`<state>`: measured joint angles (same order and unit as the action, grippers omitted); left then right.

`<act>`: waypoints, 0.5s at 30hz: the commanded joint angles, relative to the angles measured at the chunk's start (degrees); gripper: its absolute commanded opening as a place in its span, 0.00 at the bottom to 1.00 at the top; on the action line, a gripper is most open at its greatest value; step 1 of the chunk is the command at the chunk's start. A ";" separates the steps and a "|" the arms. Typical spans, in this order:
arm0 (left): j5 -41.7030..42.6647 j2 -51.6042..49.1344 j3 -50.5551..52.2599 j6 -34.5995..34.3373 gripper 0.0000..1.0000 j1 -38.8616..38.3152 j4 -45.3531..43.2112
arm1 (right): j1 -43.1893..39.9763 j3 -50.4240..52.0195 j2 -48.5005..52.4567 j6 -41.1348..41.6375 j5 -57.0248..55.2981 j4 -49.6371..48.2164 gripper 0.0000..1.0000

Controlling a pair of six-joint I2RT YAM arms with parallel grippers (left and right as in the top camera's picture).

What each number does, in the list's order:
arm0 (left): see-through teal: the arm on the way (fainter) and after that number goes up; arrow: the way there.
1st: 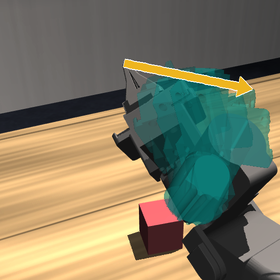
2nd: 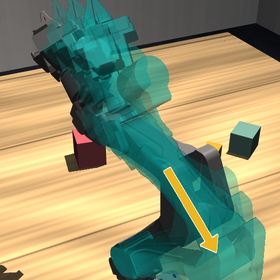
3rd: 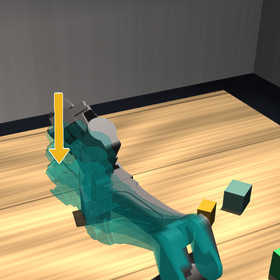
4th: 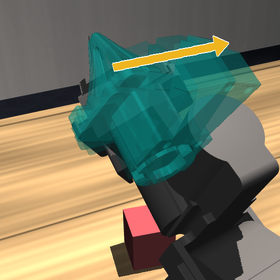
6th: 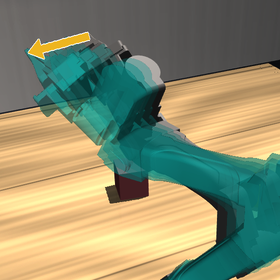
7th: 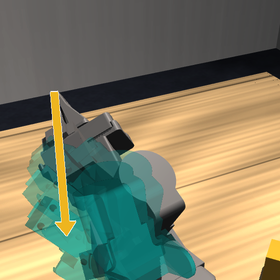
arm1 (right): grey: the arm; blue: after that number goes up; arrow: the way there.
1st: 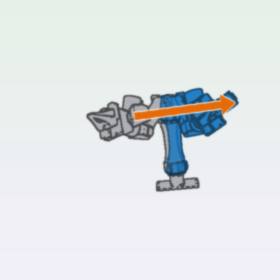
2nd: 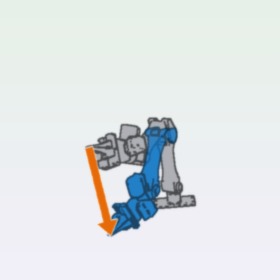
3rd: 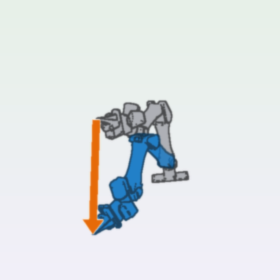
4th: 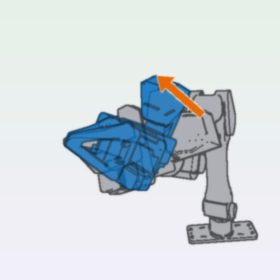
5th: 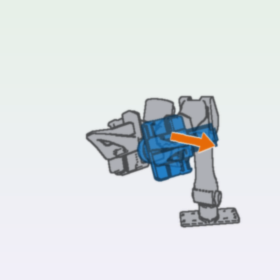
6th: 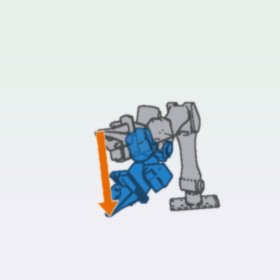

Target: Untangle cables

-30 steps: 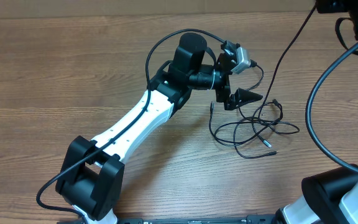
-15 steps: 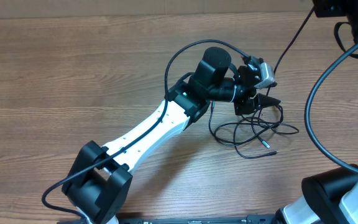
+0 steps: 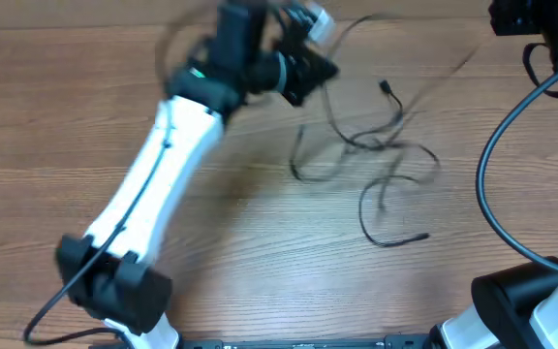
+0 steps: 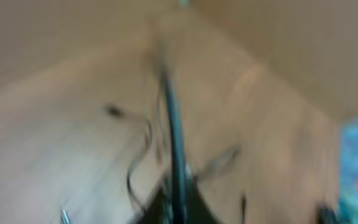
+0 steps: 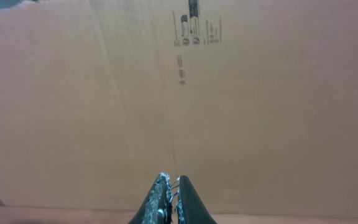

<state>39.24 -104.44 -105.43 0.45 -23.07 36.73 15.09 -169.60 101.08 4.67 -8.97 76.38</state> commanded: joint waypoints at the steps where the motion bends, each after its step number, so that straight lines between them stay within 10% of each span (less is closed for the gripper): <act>1: -9.94 5.79 -23.61 3.87 0.04 0.70 11.91 | -0.31 0.81 -0.74 0.00 0.00 2.16 0.04; 15: -14.91 5.55 -41.09 -0.66 0.04 2.84 18.58 | -0.33 19.23 7.43 2.16 12.90 9.57 0.43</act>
<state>28.69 -98.02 -146.65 1.02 -20.58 55.75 14.98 -154.34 108.57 8.78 -1.26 87.05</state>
